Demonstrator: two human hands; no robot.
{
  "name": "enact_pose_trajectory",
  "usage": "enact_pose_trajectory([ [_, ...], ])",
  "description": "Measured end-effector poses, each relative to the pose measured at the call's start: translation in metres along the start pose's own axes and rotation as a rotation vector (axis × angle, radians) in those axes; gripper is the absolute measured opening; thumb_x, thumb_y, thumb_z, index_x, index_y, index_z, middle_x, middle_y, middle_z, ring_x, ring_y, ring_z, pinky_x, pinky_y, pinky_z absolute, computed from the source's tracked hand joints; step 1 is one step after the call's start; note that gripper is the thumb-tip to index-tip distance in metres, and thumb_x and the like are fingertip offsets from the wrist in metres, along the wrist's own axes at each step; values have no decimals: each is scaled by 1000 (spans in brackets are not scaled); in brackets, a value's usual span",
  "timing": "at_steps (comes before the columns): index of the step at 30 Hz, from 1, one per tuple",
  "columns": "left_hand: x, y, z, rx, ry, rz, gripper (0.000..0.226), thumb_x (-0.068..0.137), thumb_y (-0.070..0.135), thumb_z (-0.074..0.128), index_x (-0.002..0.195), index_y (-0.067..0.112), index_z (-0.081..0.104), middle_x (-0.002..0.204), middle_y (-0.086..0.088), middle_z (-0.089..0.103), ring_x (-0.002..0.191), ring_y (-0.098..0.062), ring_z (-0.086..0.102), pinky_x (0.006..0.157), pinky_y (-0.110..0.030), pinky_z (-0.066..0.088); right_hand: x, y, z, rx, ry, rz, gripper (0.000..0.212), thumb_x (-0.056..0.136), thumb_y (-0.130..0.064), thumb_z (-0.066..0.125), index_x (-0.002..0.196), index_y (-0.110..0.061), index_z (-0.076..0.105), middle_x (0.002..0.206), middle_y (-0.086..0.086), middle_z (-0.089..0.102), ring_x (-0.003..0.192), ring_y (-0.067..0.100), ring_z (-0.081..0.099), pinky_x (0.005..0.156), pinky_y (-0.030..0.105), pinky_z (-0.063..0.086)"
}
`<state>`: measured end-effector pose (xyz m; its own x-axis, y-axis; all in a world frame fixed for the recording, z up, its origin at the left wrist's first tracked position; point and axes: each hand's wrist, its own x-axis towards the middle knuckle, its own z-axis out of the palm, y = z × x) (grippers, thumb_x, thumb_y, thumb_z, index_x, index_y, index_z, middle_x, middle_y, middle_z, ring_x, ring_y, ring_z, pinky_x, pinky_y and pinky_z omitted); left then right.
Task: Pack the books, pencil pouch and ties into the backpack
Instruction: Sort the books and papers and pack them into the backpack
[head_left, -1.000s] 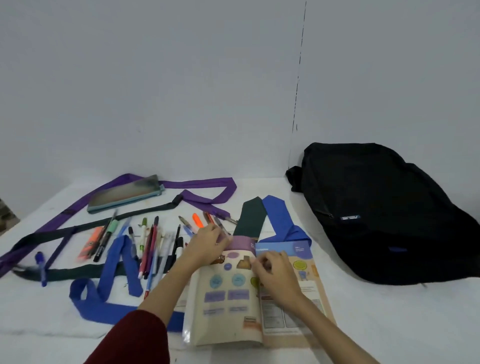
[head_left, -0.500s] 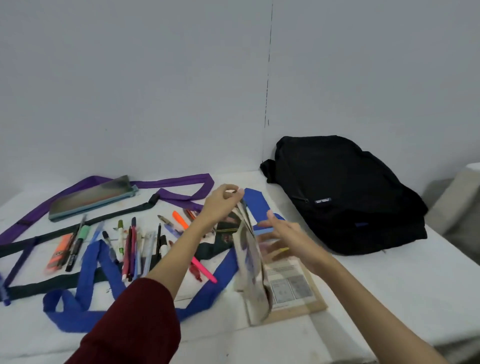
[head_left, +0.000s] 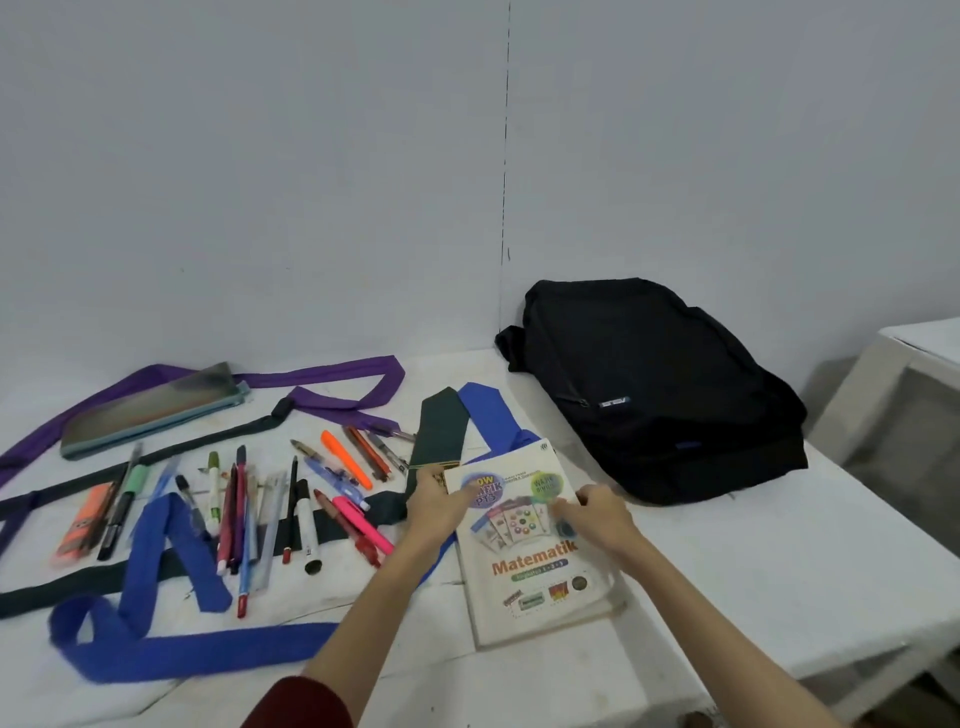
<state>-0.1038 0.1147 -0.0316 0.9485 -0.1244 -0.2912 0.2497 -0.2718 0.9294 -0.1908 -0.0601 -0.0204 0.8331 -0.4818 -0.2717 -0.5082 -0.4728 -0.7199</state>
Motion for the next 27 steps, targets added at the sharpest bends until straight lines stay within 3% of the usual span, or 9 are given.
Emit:
enact_pose_trajectory([
  [3, 3, 4, -4, -143, 9, -87, 30, 80, 9, 72, 105, 3, 56, 106, -12, 64, 96, -26, 62, 87, -39, 54, -1, -4, 5, 104, 27, 73, 22, 83, -17, 61, 70, -13, 43, 73, 2, 57, 66, 13, 55, 55, 23, 40],
  [7, -17, 29, -5, -180, -123, 8, 12, 90, 4, 58, 99, -1, 64, 87, -13, 68, 63, -12, 63, 49, -18, 50, -12, -12, -3, 391, 59, 64, 16, 88, -17, 63, 86, -6, 52, 82, 8, 65, 70, 19, 65, 61, 33, 53],
  [10, -37, 57, -6, -321, -208, 160, 13, 94, 7, 52, 94, 3, 64, 89, -15, 68, 73, -18, 65, 69, -33, 54, -27, -27, -24, 692, 83, -108, 26, 84, -17, 70, 96, -8, 50, 94, 15, 68, 71, 23, 70, 57, 32, 56],
  [12, -48, 72, -5, -432, -269, 244, 15, 95, 8, 50, 99, 5, 65, 88, -10, 71, 77, -17, 68, 70, -33, 56, -37, -41, -39, 841, 63, -225, 41, 77, -16, 75, 108, -12, 48, 101, 13, 68, 79, 23, 71, 63, 34, 58],
  [15, -59, 80, -6, -432, -373, 357, 17, 94, 13, 52, 105, 15, 65, 97, -7, 73, 87, -19, 70, 73, -34, 58, -47, -52, -57, 768, 150, -335, 69, 69, -10, 81, 119, -16, 35, 106, 4, 61, 90, 19, 68, 66, 29, 58],
  [18, -60, 69, -10, -353, -439, 426, 22, 90, 12, 58, 111, 16, 62, 107, -8, 70, 95, -23, 68, 81, -39, 57, -50, -47, -64, 721, 179, -426, 78, 64, 0, 82, 121, -19, 32, 108, 1, 57, 94, 15, 65, 66, 25, 57],
  [22, -53, 44, -6, -116, -426, 381, 26, 84, 7, 67, 108, 18, 63, 106, -7, 70, 98, -24, 68, 86, -44, 55, -51, -34, -57, 602, 41, -425, 43, 70, -9, 79, 110, -13, 61, 97, 0, 73, 91, 20, 70, 72, 30, 59],
  [27, -52, 19, 0, -69, -405, 319, 19, 83, 13, 68, 101, 20, 67, 92, 7, 73, 90, -15, 69, 73, -24, 56, -59, -33, -66, 544, -30, -496, 26, 74, -10, 76, 99, -12, 69, 89, -2, 75, 85, 16, 72, 66, 25, 57],
])
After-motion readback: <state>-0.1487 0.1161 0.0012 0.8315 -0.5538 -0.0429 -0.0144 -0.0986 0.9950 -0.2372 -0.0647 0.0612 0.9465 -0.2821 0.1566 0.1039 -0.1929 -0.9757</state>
